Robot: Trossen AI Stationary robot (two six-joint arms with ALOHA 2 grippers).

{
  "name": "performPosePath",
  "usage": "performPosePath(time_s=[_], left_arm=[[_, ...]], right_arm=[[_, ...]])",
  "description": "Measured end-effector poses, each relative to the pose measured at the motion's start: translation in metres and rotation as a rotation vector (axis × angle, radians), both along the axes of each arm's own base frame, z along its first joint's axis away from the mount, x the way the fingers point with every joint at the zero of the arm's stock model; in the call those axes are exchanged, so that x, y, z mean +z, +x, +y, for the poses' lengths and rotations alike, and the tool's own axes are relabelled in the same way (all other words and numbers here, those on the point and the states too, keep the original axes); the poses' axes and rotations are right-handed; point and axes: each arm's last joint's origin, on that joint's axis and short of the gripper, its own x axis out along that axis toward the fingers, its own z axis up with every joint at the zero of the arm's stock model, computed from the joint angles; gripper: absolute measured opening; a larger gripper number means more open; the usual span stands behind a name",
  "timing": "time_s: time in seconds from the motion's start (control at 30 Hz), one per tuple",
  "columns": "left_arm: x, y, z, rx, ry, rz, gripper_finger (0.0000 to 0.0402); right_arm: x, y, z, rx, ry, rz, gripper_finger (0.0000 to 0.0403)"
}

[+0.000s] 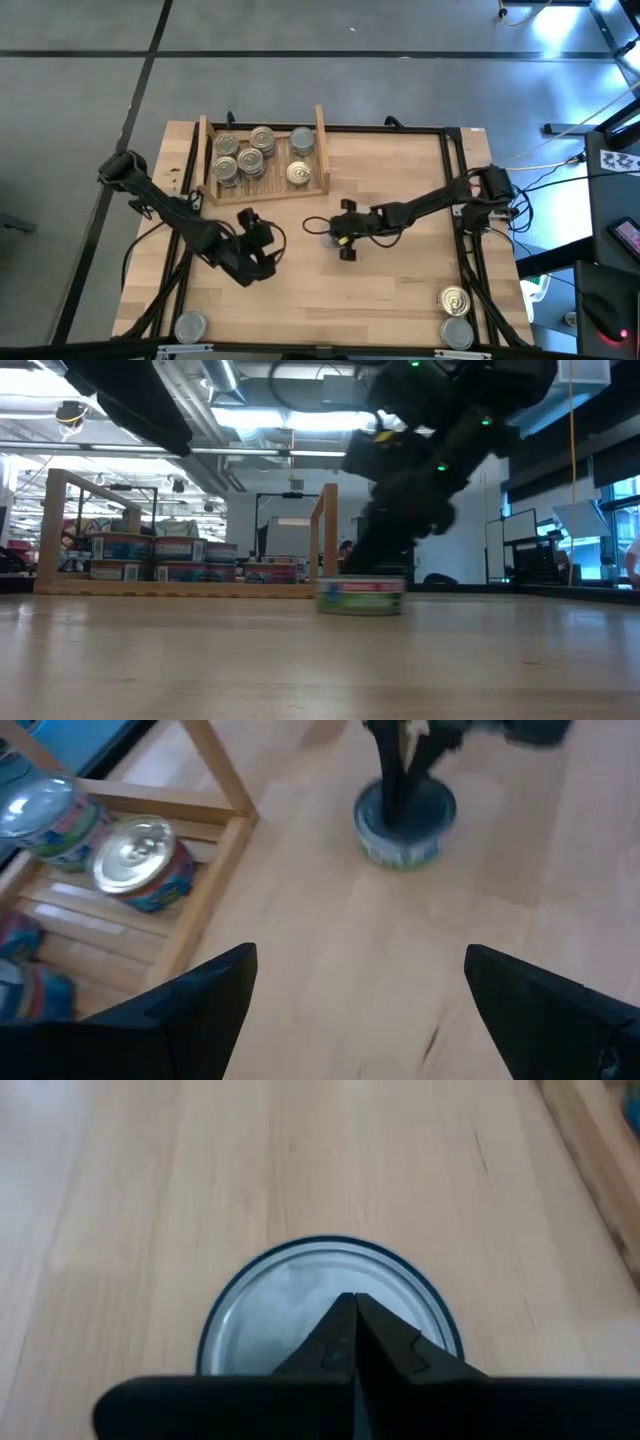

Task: Stack canned seafood by type on shelf
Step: Move the green tuna can from the middle right to the center, then put the green tuna can on the shelf

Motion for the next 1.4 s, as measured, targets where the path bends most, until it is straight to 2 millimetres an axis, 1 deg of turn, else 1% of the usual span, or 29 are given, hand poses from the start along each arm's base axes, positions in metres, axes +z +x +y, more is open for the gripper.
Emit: performPosePath(time_s=[0.1, 0.2, 0.33, 0.4, 0.43, 0.5, 0.53, 0.6, 0.67, 0.8, 0.87, 0.97, 1.03, 1.1, 1.2, 1.27, 1.4], left_arm=[[0.006, -0.006, 0.004, 0.005, -0.002, -0.003, 0.0354], [0.005, -0.006, 0.006, 0.0, 0.008, 0.003, 0.0354], [0.001, 0.0, 0.008, 0.007, 0.022, 0.014, 0.0354], [0.0, 0.003, 0.01, 0.019, 0.021, 0.012, 0.0354], [0.0, 0.004, 0.011, 0.024, 0.018, 0.007, 0.0354], [0.0, 0.004, 0.012, 0.025, 0.022, 0.011, 0.0348], [0.0, 0.005, 0.012, 0.027, 0.02, 0.008, 0.0342], [0.0, 0.005, 0.013, 0.024, 0.022, 0.009, 0.0325], [0.0, 0.006, 0.012, 0.014, 0.021, 0.002, 0.0304], [0.002, 0.011, 0.014, 0.001, 0.028, -0.01, 0.0255], [0.003, 0.014, 0.018, 0.011, 0.021, -0.022, 0.0232], [-0.004, 0.022, 0.024, -0.007, 0.004, -0.023, 0.0202], [-0.008, 0.027, 0.03, -0.015, 0.007, -0.032, 0.0186], [-0.011, 0.033, 0.042, 0.015, 0.012, -0.051, 0.0172], [-0.011, 0.041, 0.071, 0.108, 0.024, -0.049, 0.0151], [-0.009, 0.047, 0.095, 0.168, 0.01, -0.039, 0.0137], [0.001, 0.056, 0.146, 0.214, -0.077, -0.023, 0.011]], right_arm=[[-0.005, 0.016, 0.003, 0.018, -0.01, -0.031, 0.0008], [-0.008, 0.035, 0.006, 0.033, -0.018, -0.069, 0.0008], [-0.001, 0.058, 0.01, 0.065, -0.036, -0.149, 0.0008], [0.006, 0.063, 0.011, 0.101, -0.063, -0.146, 0.0007], [0.014, 0.064, 0.011, 0.117, -0.077, -0.149, 0.0007], [0.035, 0.057, 0.01, 0.138, -0.098, -0.158, 0.0007], [0.049, 0.054, 0.01, 0.145, -0.104, -0.175, 0.0007], [0.071, 0.04, 0.008, 0.15, -0.112, -0.175, 0.0007], [0.08, 0.023, 0.005, 0.151, -0.115, -0.15, 0.0007], [0.085, -0.011, -0.002, 0.092, -0.1, -0.164, 0.0007], [0.075, -0.026, -0.005, 0.073, -0.1, -0.147, 0.0007], [0.05, -0.044, -0.004, 0.041, -0.069, -0.11, 0.0007], [0.038, -0.052, -0.003, 0.014, -0.045, -0.134, 0.0007], [0.027, -0.059, -0.003, -0.008, -0.025, -0.15, 0.0007], [0.016, -0.067, -0.003, -0.032, -0.009, -0.177, 0.0007], [0.015, -0.068, -0.004, -0.045, -0.008, -0.209, 0.0007], [0.014, -0.069, -0.004, -0.044, -0.01, -0.206, 0.0007]])
